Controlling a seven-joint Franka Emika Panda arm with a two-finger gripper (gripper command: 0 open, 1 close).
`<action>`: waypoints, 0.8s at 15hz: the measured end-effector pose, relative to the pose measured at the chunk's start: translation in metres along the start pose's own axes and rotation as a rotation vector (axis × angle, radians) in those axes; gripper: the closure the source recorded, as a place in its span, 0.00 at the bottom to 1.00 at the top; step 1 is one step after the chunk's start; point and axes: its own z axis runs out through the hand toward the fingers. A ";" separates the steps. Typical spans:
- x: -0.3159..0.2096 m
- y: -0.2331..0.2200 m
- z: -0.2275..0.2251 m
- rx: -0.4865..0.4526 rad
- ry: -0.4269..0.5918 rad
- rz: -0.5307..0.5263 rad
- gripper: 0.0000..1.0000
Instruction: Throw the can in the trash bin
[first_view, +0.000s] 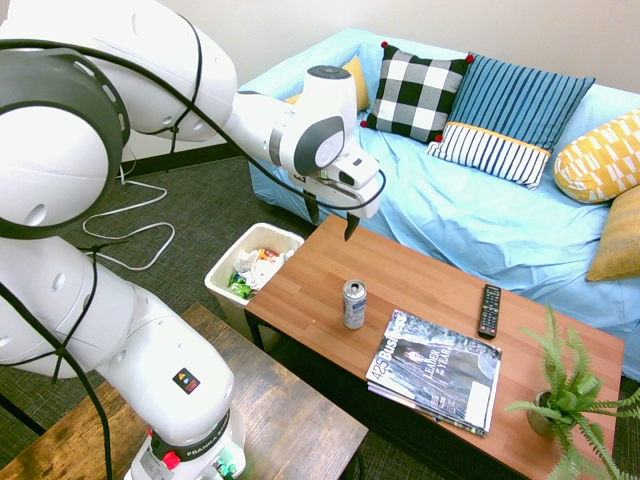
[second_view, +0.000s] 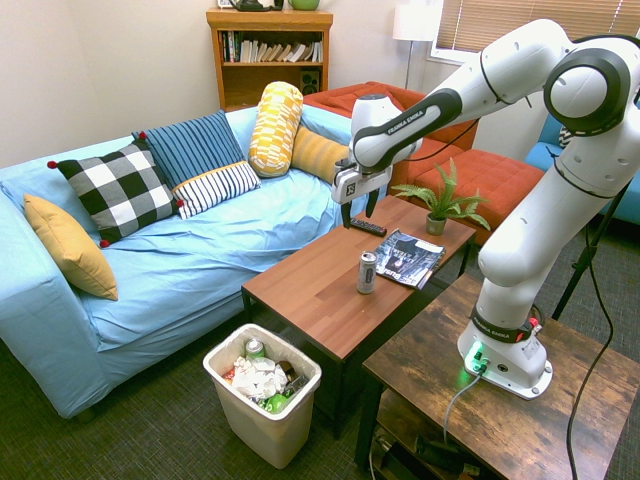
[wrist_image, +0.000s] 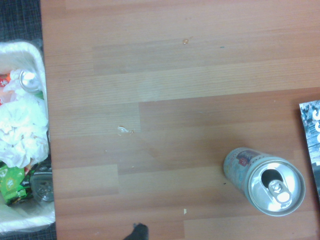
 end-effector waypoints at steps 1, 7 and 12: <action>0.000 0.000 0.000 0.000 -0.001 0.000 0.00; 0.024 0.017 0.035 -0.025 0.027 0.054 0.00; 0.043 0.020 0.065 -0.038 0.009 0.094 0.00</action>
